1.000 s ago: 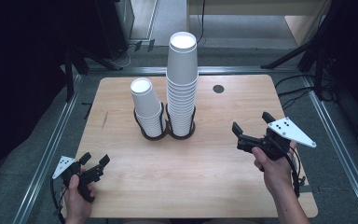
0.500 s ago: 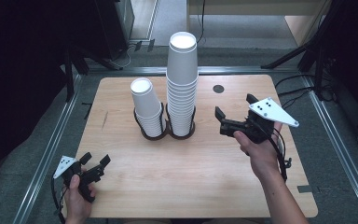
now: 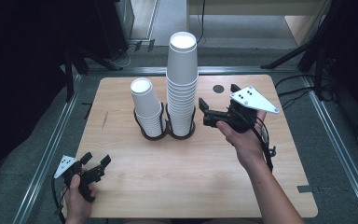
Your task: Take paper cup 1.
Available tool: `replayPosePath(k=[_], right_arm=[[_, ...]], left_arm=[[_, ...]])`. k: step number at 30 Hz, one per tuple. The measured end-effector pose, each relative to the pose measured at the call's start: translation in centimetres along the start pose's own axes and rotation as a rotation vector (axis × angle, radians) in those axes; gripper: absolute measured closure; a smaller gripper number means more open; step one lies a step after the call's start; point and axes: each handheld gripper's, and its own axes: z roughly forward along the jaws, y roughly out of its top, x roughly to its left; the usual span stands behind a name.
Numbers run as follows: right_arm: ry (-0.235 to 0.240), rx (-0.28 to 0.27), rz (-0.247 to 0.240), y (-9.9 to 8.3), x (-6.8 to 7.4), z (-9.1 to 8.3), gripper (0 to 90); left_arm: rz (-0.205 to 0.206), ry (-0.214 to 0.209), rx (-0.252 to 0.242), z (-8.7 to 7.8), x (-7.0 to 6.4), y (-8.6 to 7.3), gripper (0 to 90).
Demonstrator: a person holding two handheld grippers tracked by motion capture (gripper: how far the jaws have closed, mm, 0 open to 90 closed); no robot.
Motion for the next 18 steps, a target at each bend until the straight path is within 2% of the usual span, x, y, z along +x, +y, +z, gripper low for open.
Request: replayPosePath(k=[6,8,10,12,15,18], right_arm=[[0.006,0.001,-0.012,0.3,0.8,1.1,0.0],[0.011,0.002,-0.014,0.4,1.1,1.4,0.0],[0.016,0.007,-0.011,0.4,1.3,1.7,0.0],[0.022,0.005,-0.01,0.5,1.6,2.0,0.0],[0.029,0.0,-0.006,0.7,1.9,2.2,0.0],[0.032,-0.011,0.001,1.0,1.9,2.3,0.0]], left_arm=[[0.007,0.008,-0.001,0.0,-0.1,0.0,7.9],[0.015,0.019,-0.015,-0.1,-0.1,0.0,7.9],[-0.001,0.016,-0.023,-0.2,0.0,0.2,8.0],[0.002,0.017,-0.019,-0.1,-0.2,0.3,8.0],[0.057,0.025,-0.011,0.0,-1.4,0.6,7.9],[0.07,0.017,-0.02,0.2,-2.4,1.1,7.9]])
